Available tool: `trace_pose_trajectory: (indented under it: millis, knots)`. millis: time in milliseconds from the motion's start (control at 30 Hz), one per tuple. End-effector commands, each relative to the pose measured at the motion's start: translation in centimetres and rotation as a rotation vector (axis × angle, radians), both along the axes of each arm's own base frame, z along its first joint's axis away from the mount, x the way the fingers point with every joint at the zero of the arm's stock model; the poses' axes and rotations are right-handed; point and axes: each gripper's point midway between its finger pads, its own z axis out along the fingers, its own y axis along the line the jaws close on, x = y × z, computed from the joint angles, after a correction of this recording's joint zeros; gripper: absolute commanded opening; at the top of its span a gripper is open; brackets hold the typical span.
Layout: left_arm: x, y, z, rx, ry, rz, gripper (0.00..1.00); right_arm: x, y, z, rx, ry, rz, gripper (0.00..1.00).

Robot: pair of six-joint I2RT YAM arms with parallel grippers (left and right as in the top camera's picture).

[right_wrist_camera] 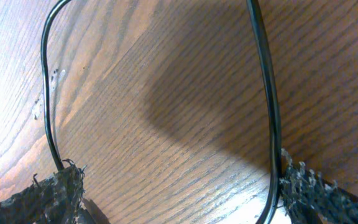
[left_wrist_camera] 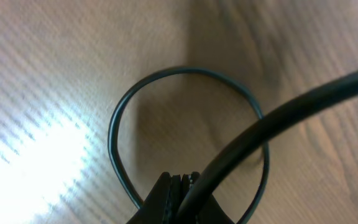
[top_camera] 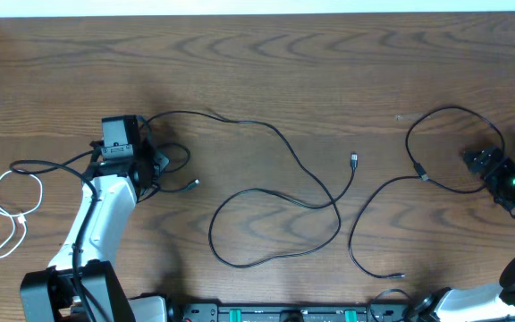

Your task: Untangle cables

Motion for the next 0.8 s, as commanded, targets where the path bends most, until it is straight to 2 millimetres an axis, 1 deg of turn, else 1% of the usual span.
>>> trace_pose_trajectory:
  millis: [0, 100, 233, 333, 400, 633, 667, 700, 733, 767]
  knots:
    - [-1.6, -0.4, -1.2, -0.025, 0.058, 0.022, 0.08, -0.2, 0.7, -0.7, 0.013, 0.013, 0.023, 0.99]
    - [-2.9, -1.2, -2.7, -0.067, 0.103, 0.012, 0.08, -0.2, 0.7, -0.7, 0.012, 0.013, 0.023, 0.99]
    - [-4.5, -3.1, -5.1, -0.178, 0.188, 0.004, 0.08, -0.2, 0.8, -0.7, 0.015, 0.015, 0.023, 0.99]
    - [-5.0, -3.4, -6.1, -0.207, 0.229, 0.033, 0.08, -0.3, 0.8, -0.7, 0.018, 0.019, 0.023, 0.99]
    - [-5.2, -3.4, -6.4, -0.217, 0.243, 0.064, 0.08, -0.3, 0.8, -0.7, 0.019, 0.019, 0.023, 0.99]
    - [-5.3, -3.3, -6.4, -0.213, 0.243, 0.065, 0.08, -0.4, 0.9, -0.8, 0.023, 0.024, 0.023, 0.99]
    - [-5.3, -3.3, -6.4, -0.213, 0.243, 0.065, 0.10, -0.4, 0.9, -0.8, 0.022, 0.024, 0.023, 0.99]
    - [-5.3, -3.3, -6.4, -0.213, 0.243, 0.065, 0.17, -0.4, 0.9, -0.8, 0.022, 0.024, 0.023, 0.99]
    - [-5.3, -3.4, -6.4, -0.213, 0.243, 0.065, 0.52, -0.4, 0.9, -0.8, 0.022, 0.024, 0.023, 0.99]
    - [-5.3, -3.4, -6.4, -0.213, 0.244, 0.065, 0.62, -0.4, 0.9, -0.8, 0.022, 0.024, 0.023, 0.99]
